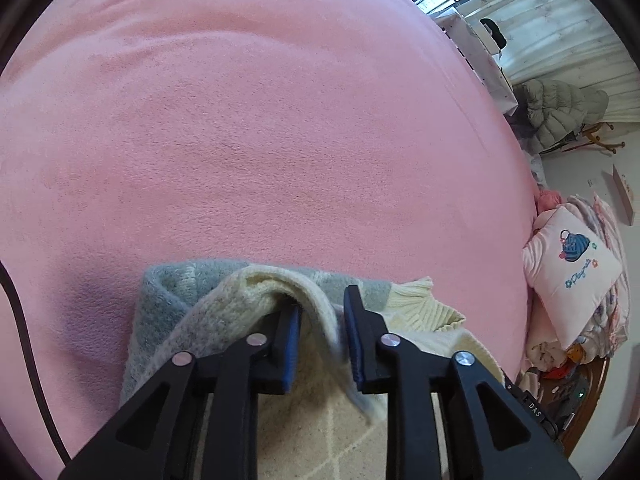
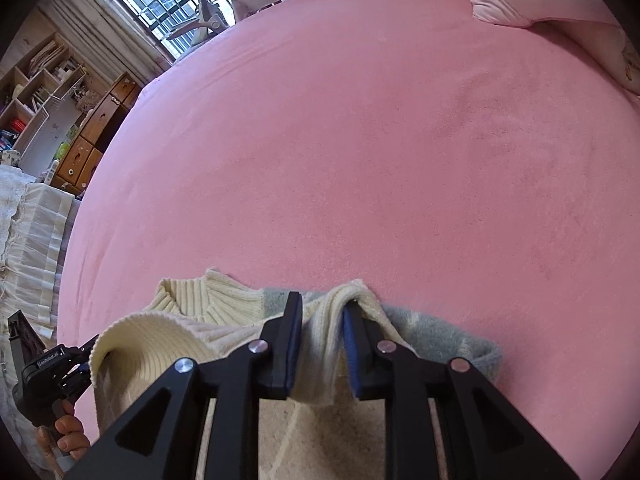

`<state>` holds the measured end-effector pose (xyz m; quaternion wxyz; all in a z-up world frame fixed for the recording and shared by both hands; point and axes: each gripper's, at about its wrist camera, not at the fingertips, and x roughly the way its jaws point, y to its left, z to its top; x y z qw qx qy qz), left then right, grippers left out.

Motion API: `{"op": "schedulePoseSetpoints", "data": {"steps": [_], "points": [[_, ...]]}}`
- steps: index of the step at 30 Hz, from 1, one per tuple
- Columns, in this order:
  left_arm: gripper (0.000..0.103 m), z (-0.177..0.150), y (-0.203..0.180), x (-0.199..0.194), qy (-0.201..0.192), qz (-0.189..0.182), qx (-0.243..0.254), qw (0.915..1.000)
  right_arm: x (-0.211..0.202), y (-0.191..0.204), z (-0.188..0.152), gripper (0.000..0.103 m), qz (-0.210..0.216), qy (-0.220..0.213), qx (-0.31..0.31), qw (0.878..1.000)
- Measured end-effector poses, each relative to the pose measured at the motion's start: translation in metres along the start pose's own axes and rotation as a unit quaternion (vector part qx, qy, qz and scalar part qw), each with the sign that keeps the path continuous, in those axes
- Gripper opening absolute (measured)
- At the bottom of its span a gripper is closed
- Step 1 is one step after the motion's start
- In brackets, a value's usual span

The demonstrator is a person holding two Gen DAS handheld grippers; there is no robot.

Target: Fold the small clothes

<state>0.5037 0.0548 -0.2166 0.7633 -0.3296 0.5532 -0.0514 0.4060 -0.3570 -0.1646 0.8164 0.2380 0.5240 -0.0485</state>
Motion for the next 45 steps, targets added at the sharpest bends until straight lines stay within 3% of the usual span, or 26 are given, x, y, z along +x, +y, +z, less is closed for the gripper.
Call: {"op": "schedulePoseSetpoints", "data": {"steps": [2, 3, 4, 6, 7, 11, 12, 14, 16, 23, 32, 37, 41, 45], "points": [[0.028, 0.001, 0.0, -0.003, -0.003, -0.005, -0.004, 1.0, -0.006, -0.002, 0.001, 0.021, 0.014, -0.006, 0.01, 1.0], [0.037, 0.003, 0.002, -0.008, -0.007, -0.007, -0.007, 0.9999, -0.008, -0.002, 0.002, 0.021, 0.017, -0.01, 0.012, 1.0], [0.055, 0.004, 0.002, -0.013, -0.018, -0.005, -0.01, 0.9998, -0.01, -0.002, 0.002, 0.021, 0.02, -0.013, 0.012, 1.0], [0.078, 0.004, 0.003, -0.029, -0.063, 0.019, -0.015, 0.9977, -0.014, -0.002, 0.001, 0.022, 0.022, -0.014, 0.008, 1.0], [0.082, 0.004, 0.004, -0.036, -0.083, 0.029, -0.018, 0.9959, -0.015, -0.002, 0.001, 0.022, 0.023, -0.015, 0.007, 1.0], [0.082, 0.01, 0.01, -0.052, -0.095, 0.045, -0.024, 0.9941, -0.022, -0.009, 0.002, 0.025, 0.04, -0.02, 0.025, 0.999], [0.082, 0.011, 0.012, -0.055, -0.098, 0.051, -0.024, 0.9936, -0.025, -0.012, 0.002, 0.029, 0.045, -0.027, 0.035, 0.998], [0.082, 0.009, 0.013, -0.06, -0.104, 0.063, -0.017, 0.9925, -0.034, -0.022, 0.004, 0.049, 0.055, -0.052, 0.061, 0.995], [0.082, 0.007, 0.015, -0.064, -0.104, 0.069, -0.006, 0.9921, -0.044, -0.027, 0.005, 0.053, 0.042, -0.079, 0.069, 0.994], [0.082, -0.013, 0.013, -0.074, -0.087, 0.092, 0.046, 0.9909, -0.064, -0.004, -0.015, 0.054, -0.043, -0.094, -0.02, 0.994], [0.082, -0.061, -0.004, -0.121, -0.071, 0.112, 0.119, 0.9839, -0.11, 0.025, -0.073, 0.054, -0.05, -0.082, -0.102, 0.99], [0.082, -0.091, -0.023, -0.171, -0.088, 0.114, 0.172, 0.9746, -0.159, 0.045, -0.111, 0.054, -0.045, -0.099, -0.136, 0.985], [0.082, -0.115, -0.038, -0.209, -0.099, 0.127, 0.215, 0.9632, -0.205, 0.068, -0.129, 0.054, -0.068, -0.13, -0.164, 0.975], [0.082, -0.141, -0.052, -0.243, -0.114, 0.13, 0.254, 0.9516, -0.241, 0.093, -0.15, 0.054, -0.064, -0.153, -0.203, 0.965]]}}
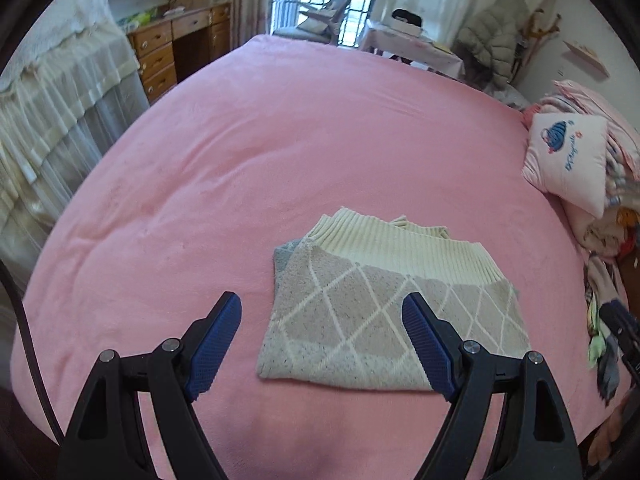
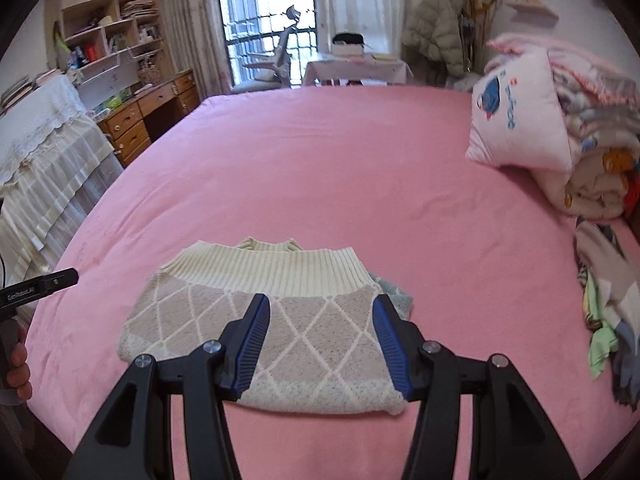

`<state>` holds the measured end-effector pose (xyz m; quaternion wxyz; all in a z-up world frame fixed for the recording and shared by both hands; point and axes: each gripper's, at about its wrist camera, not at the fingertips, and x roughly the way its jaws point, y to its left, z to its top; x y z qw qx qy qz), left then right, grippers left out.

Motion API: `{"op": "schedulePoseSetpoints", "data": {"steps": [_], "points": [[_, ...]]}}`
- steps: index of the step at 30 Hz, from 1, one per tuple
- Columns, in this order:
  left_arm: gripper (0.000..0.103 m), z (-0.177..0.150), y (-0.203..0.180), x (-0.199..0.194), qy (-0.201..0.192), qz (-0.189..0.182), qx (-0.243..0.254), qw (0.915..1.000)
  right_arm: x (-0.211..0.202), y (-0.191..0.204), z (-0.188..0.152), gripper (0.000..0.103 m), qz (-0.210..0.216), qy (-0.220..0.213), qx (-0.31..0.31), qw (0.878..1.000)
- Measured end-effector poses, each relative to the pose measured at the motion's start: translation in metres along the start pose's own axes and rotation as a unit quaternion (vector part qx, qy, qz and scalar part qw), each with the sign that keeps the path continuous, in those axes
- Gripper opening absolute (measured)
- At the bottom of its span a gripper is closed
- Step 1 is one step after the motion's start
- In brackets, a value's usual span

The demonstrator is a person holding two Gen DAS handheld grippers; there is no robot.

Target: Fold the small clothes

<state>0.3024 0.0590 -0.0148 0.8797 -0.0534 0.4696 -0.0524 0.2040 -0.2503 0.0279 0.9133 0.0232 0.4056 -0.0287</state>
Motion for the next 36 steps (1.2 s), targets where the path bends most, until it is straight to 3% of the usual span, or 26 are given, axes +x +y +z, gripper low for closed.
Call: {"op": "schedulePoseSetpoints", "data": {"steps": [5, 9, 10, 12, 15, 16, 20, 24, 28, 32, 35, 36], "points": [[0.087, -0.018, -0.018, -0.023, -0.023, -0.019, 0.03, 0.9991, -0.024, 0.029, -0.01, 0.054, 0.018, -0.036, -0.041, 0.998], [0.088, -0.044, -0.035, 0.004, -0.026, -0.015, 0.056, 0.998, 0.002, 0.052, -0.033, 0.053, 0.039, -0.027, -0.058, 0.997], [0.087, -0.051, -0.039, 0.016, -0.02, -0.015, 0.055, 0.9982, 0.01, 0.056, -0.039, 0.049, 0.043, -0.022, -0.059, 0.997], [0.087, -0.069, -0.042, 0.047, 0.002, -0.015, 0.049, 0.9987, 0.045, 0.067, -0.057, 0.038, 0.05, 0.01, -0.059, 0.997], [0.066, -0.094, -0.044, 0.092, 0.041, -0.006, 0.047, 0.998, 0.097, 0.076, -0.085, 0.017, 0.055, 0.065, -0.052, 0.995], [0.06, -0.1, -0.044, 0.105, 0.054, -0.002, 0.047, 0.9974, 0.118, 0.079, -0.096, 0.014, 0.054, 0.087, -0.049, 0.994], [0.058, -0.119, -0.035, 0.142, 0.082, 0.032, 0.04, 0.9954, 0.162, 0.081, -0.126, 0.012, 0.041, 0.131, -0.043, 0.99], [0.058, -0.12, -0.009, 0.152, 0.095, 0.022, 0.016, 0.9951, 0.166, 0.058, -0.135, 0.008, 0.026, 0.129, -0.03, 0.991], [0.058, -0.117, 0.015, 0.151, 0.1, 0.004, 0.012, 0.9949, 0.164, 0.004, -0.142, 0.0, 0.009, 0.136, 0.003, 0.991], [0.058, -0.121, 0.039, 0.157, 0.11, -0.003, 0.009, 0.9939, 0.16, -0.048, -0.153, 0.0, 0.03, 0.144, 0.042, 0.988], [0.059, -0.121, 0.048, 0.158, 0.121, 0.002, 0.008, 0.9926, 0.151, -0.059, -0.155, 0.0, 0.039, 0.139, 0.053, 0.988], [0.059, -0.121, 0.05, 0.157, 0.123, 0.005, 0.01, 0.9923, 0.147, -0.058, -0.154, 0.0, 0.016, 0.137, 0.048, 0.989]]}}
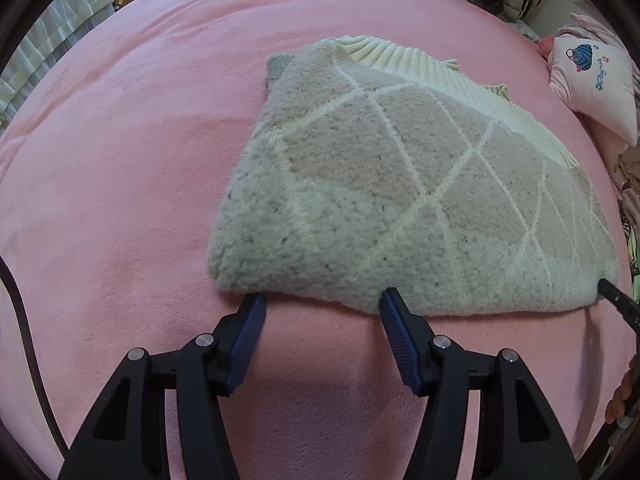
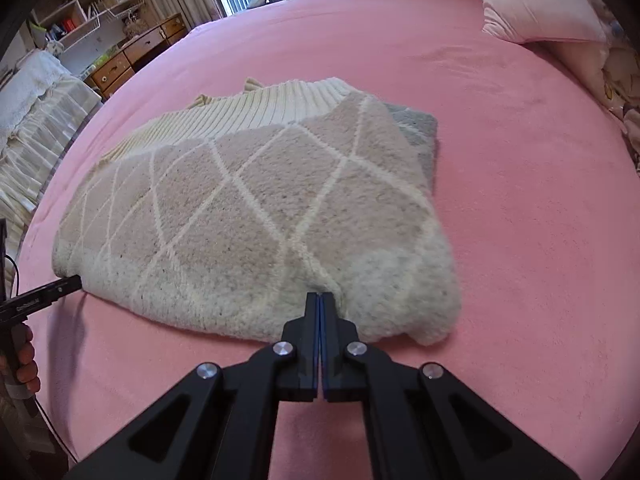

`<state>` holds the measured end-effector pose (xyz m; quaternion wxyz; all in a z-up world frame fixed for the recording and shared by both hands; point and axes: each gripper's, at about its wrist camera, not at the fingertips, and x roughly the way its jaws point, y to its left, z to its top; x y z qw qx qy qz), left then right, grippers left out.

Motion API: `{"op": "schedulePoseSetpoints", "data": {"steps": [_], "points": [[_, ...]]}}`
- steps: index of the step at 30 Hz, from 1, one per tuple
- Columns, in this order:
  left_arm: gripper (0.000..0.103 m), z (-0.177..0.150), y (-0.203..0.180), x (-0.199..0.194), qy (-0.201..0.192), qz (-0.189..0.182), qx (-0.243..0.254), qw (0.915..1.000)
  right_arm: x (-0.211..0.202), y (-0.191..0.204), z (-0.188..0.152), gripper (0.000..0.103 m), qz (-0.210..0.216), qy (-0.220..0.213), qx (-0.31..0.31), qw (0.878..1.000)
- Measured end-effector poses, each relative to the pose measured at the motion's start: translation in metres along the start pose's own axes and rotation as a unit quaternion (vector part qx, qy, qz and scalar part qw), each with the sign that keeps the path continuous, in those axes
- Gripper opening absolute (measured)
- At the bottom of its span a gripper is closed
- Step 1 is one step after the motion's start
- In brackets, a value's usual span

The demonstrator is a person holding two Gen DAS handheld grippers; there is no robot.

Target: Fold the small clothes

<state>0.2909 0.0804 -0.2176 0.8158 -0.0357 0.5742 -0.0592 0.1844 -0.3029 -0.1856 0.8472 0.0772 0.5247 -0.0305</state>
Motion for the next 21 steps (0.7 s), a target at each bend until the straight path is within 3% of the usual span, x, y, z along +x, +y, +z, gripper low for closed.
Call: {"op": "schedulePoseSetpoints", "data": {"steps": [1, 4, 10, 16, 19, 21], "points": [[0.058, 0.001, -0.001, -0.002, 0.003, 0.004, 0.004, 1.0, -0.003, -0.002, 0.002, 0.0, -0.009, -0.003, -0.003, 1.0], [0.057, 0.01, -0.013, -0.018, -0.003, 0.011, 0.036, 0.9993, -0.022, 0.007, 0.016, 0.0, 0.019, -0.018, -0.013, 1.0], [0.058, 0.065, -0.046, -0.05, -0.075, 0.012, 0.061, 0.9953, -0.032, 0.052, 0.082, 0.0, 0.034, -0.057, -0.051, 0.996], [0.058, 0.134, -0.074, -0.008, -0.07, 0.05, 0.04, 0.9955, 0.028, 0.078, 0.143, 0.0, 0.043, -0.029, -0.026, 0.998], [0.058, 0.153, -0.071, 0.021, -0.054, 0.076, 0.042, 0.9948, 0.063, 0.07, 0.155, 0.0, 0.05, 0.0, -0.005, 0.999], [0.057, 0.157, -0.063, 0.043, -0.037, 0.098, 0.041, 0.9937, 0.084, 0.059, 0.154, 0.0, 0.031, 0.02, 0.005, 0.999]]}}
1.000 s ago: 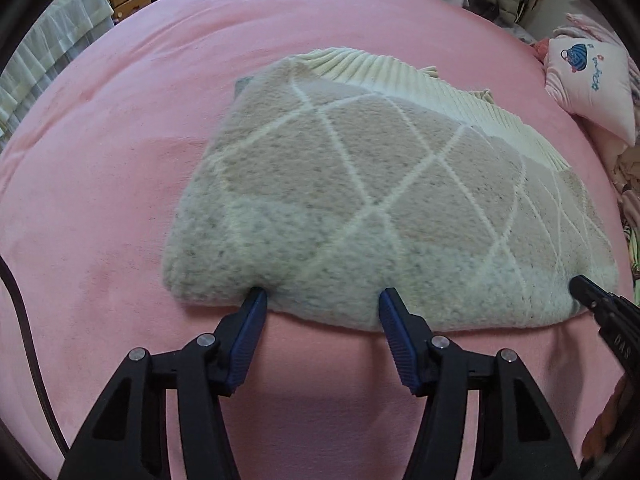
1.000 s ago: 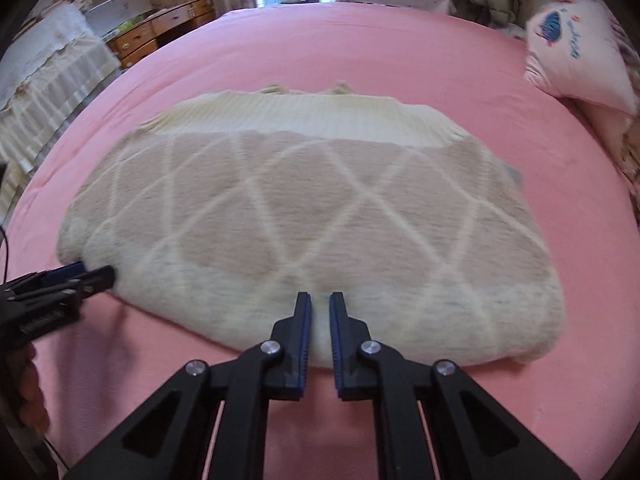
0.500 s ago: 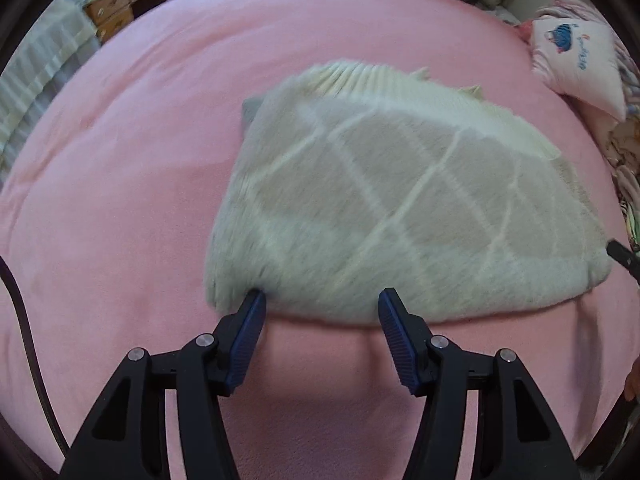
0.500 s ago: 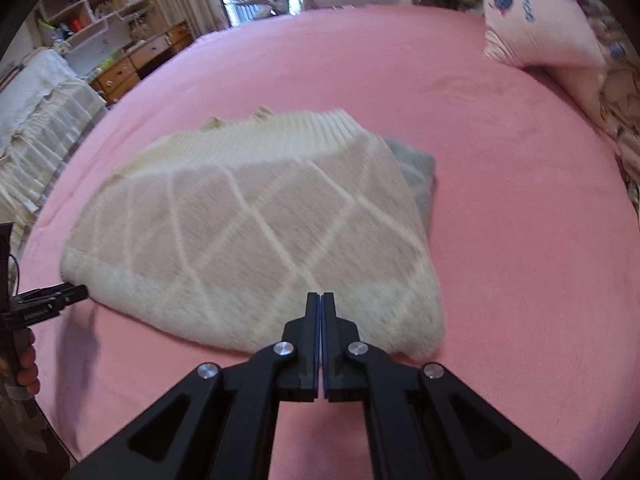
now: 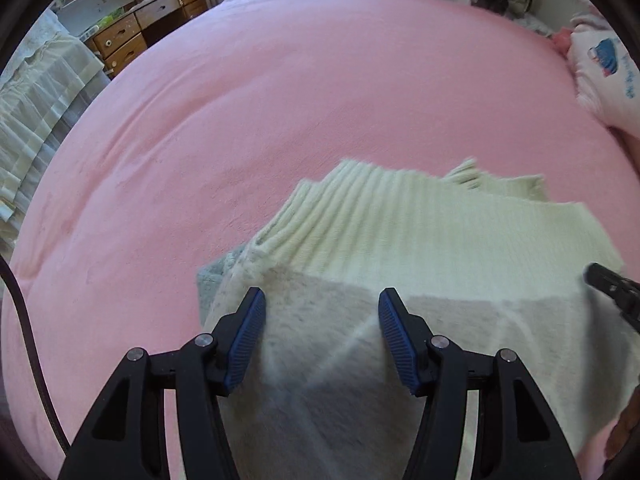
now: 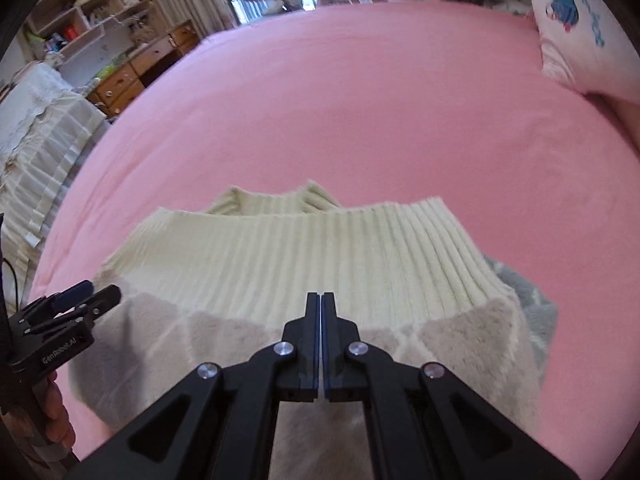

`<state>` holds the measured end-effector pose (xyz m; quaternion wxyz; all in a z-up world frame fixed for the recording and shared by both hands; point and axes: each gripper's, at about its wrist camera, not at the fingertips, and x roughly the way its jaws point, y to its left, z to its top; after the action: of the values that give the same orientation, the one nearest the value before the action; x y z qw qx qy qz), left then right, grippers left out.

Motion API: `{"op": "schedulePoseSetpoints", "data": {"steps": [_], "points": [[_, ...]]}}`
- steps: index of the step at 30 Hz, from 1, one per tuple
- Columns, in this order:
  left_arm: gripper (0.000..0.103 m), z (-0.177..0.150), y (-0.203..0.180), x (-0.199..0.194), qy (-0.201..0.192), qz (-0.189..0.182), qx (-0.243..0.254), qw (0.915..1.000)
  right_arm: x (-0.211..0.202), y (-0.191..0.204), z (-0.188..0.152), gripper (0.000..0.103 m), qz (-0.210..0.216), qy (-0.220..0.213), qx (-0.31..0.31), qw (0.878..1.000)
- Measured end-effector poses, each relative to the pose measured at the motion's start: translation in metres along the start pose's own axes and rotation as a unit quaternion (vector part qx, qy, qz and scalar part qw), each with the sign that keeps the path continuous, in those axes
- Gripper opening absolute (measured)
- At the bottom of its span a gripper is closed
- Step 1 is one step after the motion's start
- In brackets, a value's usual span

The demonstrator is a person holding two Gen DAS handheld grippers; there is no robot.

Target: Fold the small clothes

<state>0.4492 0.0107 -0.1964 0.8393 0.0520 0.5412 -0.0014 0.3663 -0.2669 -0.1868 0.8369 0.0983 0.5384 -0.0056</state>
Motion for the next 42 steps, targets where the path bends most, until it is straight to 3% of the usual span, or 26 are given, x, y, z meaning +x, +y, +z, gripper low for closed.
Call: {"op": "schedulePoseSetpoints", "data": {"steps": [3, 7, 9, 12, 15, 18, 21, 25, 28, 35, 42], "points": [[0.057, 0.002, 0.007, 0.016, -0.005, 0.001, 0.011, 0.9999, 0.014, -0.035, -0.009, 0.0, -0.05, 0.003, 0.002, 0.999], [0.057, 0.0, 0.005, 0.024, -0.018, 0.006, 0.046, 0.9987, 0.005, -0.085, -0.018, 0.0, -0.051, -0.001, 0.024, 0.998], [0.057, -0.001, 0.006, 0.028, -0.021, 0.005, 0.045, 0.9987, 0.004, -0.087, -0.022, 0.0, -0.054, 0.0, 0.012, 0.998], [0.057, -0.002, 0.01, 0.028, -0.022, -0.002, 0.029, 0.9993, 0.005, -0.072, -0.028, 0.0, -0.091, -0.005, -0.02, 0.996], [0.057, 0.001, 0.008, 0.023, -0.01, 0.004, 0.043, 0.999, 0.005, -0.067, -0.027, 0.0, -0.105, 0.002, -0.014, 0.994], [0.057, 0.011, 0.014, -0.002, 0.001, -0.011, 0.023, 0.9997, -0.018, -0.062, -0.02, 0.0, -0.088, 0.0, 0.015, 0.996], [0.059, 0.018, 0.031, -0.041, -0.018, -0.02, -0.003, 0.9996, -0.062, -0.054, -0.019, 0.003, -0.087, -0.036, 0.001, 0.996], [0.072, 0.011, 0.05, -0.09, -0.049, 0.005, -0.009, 0.9988, -0.124, -0.035, -0.029, 0.003, -0.08, -0.076, -0.018, 0.994], [0.073, -0.003, 0.066, -0.119, -0.06, 0.003, -0.009, 0.9982, -0.162, -0.019, -0.049, 0.003, -0.061, -0.093, -0.029, 0.993], [0.073, -0.058, 0.085, -0.152, -0.05, -0.014, -0.014, 0.9986, -0.192, 0.011, -0.085, 0.003, -0.02, -0.107, -0.056, 0.992], [0.073, -0.119, 0.093, -0.144, -0.03, -0.075, -0.062, 0.9948, -0.184, 0.05, -0.121, 0.003, 0.013, -0.109, -0.075, 0.991]]}}
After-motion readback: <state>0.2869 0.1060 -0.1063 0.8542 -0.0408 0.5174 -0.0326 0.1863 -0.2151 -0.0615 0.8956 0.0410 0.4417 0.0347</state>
